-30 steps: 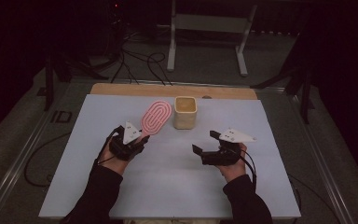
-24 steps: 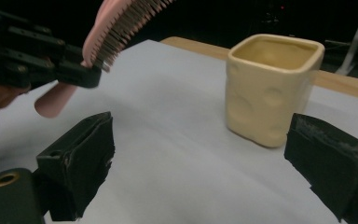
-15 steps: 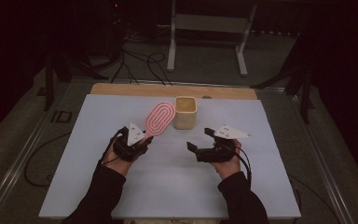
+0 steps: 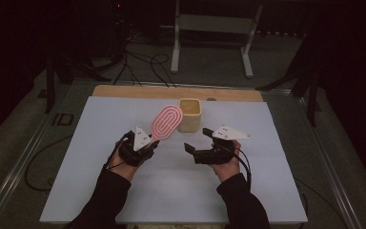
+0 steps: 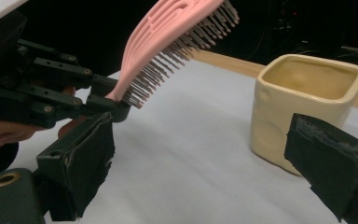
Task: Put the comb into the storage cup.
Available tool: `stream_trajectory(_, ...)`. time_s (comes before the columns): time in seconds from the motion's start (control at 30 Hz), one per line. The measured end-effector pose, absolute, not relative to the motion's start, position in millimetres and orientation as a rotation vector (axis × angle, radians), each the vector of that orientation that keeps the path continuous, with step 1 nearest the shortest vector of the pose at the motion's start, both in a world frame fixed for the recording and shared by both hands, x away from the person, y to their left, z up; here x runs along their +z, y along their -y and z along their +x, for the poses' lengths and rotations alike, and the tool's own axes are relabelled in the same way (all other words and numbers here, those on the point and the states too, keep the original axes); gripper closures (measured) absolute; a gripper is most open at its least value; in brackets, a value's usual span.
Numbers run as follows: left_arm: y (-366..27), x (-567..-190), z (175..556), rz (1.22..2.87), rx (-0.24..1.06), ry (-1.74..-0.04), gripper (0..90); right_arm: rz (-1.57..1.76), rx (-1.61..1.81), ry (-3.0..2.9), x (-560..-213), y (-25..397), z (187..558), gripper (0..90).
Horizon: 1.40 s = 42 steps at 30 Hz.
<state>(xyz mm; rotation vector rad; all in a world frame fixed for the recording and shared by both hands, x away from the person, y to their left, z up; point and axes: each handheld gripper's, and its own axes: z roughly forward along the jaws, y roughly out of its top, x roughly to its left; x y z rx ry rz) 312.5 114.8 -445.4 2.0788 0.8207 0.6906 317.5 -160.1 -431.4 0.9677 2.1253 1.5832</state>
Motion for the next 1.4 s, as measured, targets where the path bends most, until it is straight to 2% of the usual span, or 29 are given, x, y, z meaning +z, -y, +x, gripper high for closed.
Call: stream_trajectory(1.4,-99.3,-445.7,304.2,2.088,0.695,-0.743,70.0,1.015,1.656,-2.169,-421.9,124.4,344.2,8.0)
